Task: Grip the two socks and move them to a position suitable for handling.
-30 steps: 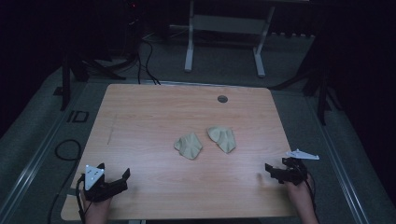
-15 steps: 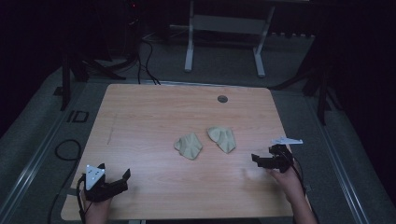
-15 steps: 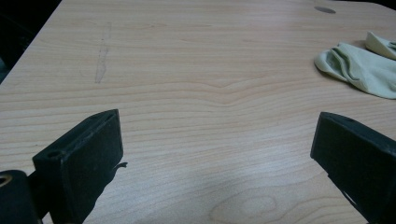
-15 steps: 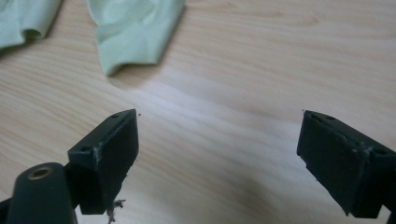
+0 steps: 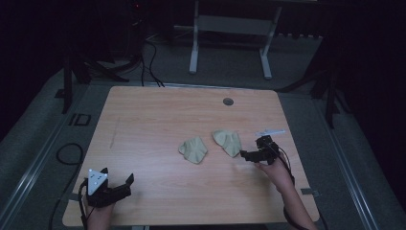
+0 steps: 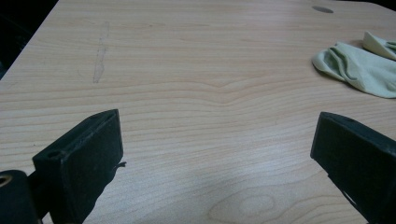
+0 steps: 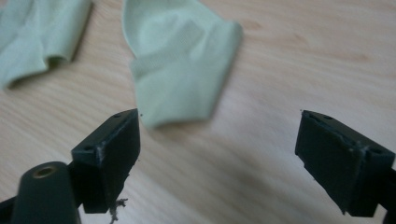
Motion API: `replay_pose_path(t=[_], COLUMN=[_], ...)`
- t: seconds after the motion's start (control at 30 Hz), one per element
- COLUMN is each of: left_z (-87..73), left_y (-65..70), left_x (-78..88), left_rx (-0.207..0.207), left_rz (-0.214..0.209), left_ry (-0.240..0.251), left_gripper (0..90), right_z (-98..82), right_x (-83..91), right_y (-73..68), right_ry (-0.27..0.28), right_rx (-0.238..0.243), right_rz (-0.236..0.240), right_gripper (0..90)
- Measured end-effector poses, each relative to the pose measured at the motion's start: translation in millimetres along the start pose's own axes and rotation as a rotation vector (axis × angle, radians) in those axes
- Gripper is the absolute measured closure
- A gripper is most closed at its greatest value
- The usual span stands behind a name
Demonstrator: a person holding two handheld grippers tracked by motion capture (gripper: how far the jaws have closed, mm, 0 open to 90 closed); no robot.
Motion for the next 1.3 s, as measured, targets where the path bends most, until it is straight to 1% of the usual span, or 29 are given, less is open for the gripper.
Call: replay_pose_path(t=[0.1,0.17,0.2,0.23,0.3,0.33,0.37,0.47,0.53,0.57,0.63,0.73,0.87,0.97,1.0,1.03,1.1,1.2,1.27,1.3], left_z=[0.1,0.0,0.0,0.0,0.0,-0.3,-0.3,-0.1,-0.1,-0.1,0.5,0.3,0.1,0.6,1.0,1.0,0.7,1.1,0.8,0.8], left_y=[0.7,0.8,0.8,1.1,1.4,1.7,1.9,1.6,1.2,1.1,1.2,1.7,2.0,1.9,2.1,2.3,2.5,2.5,3.1,3.1], left_x=[-0.1,-0.4,-0.4,-0.8,-1.0,-1.1,-1.1,-0.7,-0.5,-0.2,0.5,0.5,0.4,1.1,1.4,1.5,1.4,2.1,2.1,2.1], left_rx=[-0.008,-0.006,-0.006,-0.005,-0.007,-0.011,-0.012,-0.008,-0.005,-0.007,-0.007,-0.01,-0.008,-0.008,-0.004,-0.003,-0.007,-0.003,-0.005,-0.005], left_rz=[-0.002,-0.003,-0.003,-0.004,-0.006,-0.006,-0.007,-0.009,-0.009,-0.009,-0.008,-0.007,-0.011,-0.008,-0.009,-0.009,-0.01,-0.009,-0.01,-0.01], left_ry=[-0.002,-0.002,-0.002,-0.005,-0.006,-0.008,-0.008,-0.006,-0.005,-0.005,-0.002,-0.006,-0.006,-0.003,-0.001,-0.001,-0.004,-0.001,-0.004,-0.004], left_gripper=[2.2,2.2,2.2,2.2,2.2,2.2,2.2,2.2,2.2,2.2,2.2,2.2,2.2,2.3,2.3,2.3,2.3,2.3,2.3,2.3], right_z=[9.8,16.1,16.1,22.0,24.9,28.1,30.6,33.7,35.7,37.5,41.2,44.9,48.6,45.2,44.3,44.1,43.2,42.0,42.0,42.0], right_x=[-7.6,-13.3,-13.3,-18.8,-21.4,-24.7,-28.2,-36.5,-44.1,-47.8,-54.8,-66.8,-79.7,-86.6,-87.3,-87.1,-86.4,-84.5,-84.0,-84.0], right_y=[-6.4,-10.2,-10.2,-14.5,-16.5,-19.6,-23.2,-30.0,-33.6,-34.9,-36.5,-37.7,-34.2,-31.9,-31.9,-32.2,-33.3,-37.3,-40.2,-40.2], right_ry=[-0.005,-0.009,-0.009,-0.013,-0.013,-0.015,-0.02,-0.032,-0.045,-0.043,-0.041,-0.049,-0.054,-0.075,-0.072,-0.07,-0.065,-0.062,-0.067,-0.067], right_rx=[0.009,0.016,0.016,0.017,0.023,0.026,0.035,0.051,0.065,0.071,0.056,0.046,0.041,0.046,0.062,0.066,0.068,0.073,0.086,0.086], right_rz=[-0.004,-0.013,-0.013,-0.011,-0.013,-0.012,-0.01,-0.009,-0.017,-0.022,-0.028,-0.037,-0.077,-0.104,-0.117,-0.121,-0.122,-0.115,-0.111,-0.111], right_gripper=[16.1,16.3,16.3,17.9,18.4,18.4,20.4,21.9,25.3,25.4,27.5,27.4,27.3,27.2,27.3,28.0,31.6,44.3,51.9,51.9])
Point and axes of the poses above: each handheld gripper's, and its own axes: x roughly backward along the jaws, z roughly out of its top, y roughly to its right, the point moved 9 cm from there along -x, roughly forward along the jaws, and after that the axes turned 10 degrees about -x, right-handed, at the moved point
